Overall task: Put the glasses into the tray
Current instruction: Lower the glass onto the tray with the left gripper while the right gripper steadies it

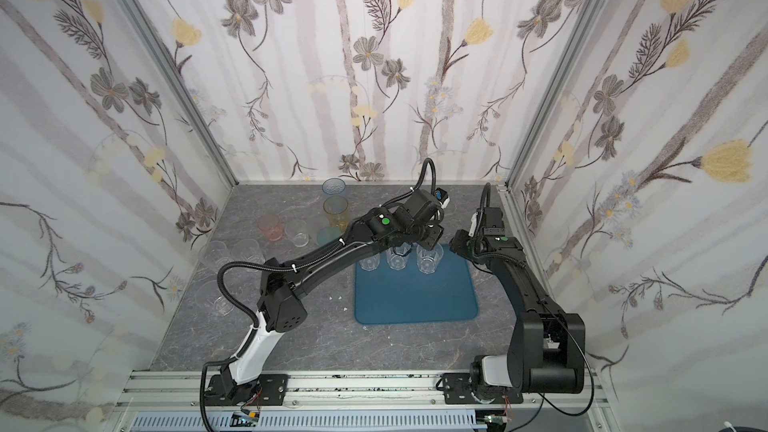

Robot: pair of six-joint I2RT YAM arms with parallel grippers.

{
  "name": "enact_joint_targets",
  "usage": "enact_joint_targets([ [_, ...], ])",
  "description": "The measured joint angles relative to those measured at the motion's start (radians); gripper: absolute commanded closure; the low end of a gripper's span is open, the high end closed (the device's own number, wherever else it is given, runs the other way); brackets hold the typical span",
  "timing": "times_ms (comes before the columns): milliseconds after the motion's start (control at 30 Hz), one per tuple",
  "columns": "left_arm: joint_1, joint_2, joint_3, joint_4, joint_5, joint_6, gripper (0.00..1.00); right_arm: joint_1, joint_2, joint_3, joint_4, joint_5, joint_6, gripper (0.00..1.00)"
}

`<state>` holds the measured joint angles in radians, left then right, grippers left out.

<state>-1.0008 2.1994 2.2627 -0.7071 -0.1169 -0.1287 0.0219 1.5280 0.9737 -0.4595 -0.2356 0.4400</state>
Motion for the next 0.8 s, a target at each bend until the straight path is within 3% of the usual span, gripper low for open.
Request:
enact_joint_targets([
  [400,0.138,-0.41,-0.687,0.189,-0.236,-0.003,0.47,0.127,0.067,0.014,-0.031,0.043,-0.023,0.6],
  [600,0.185,-0.54,-0.86,0.31,-0.282,-0.029,0.44,0.161,0.142,0.053,-0.028,0.093,-0.023,0.73],
  [800,0.202,-0.576,-0.911,0.369,-0.295,-0.036,0.44,0.173,0.178,0.081,-0.026,0.139,-0.023,0.81],
])
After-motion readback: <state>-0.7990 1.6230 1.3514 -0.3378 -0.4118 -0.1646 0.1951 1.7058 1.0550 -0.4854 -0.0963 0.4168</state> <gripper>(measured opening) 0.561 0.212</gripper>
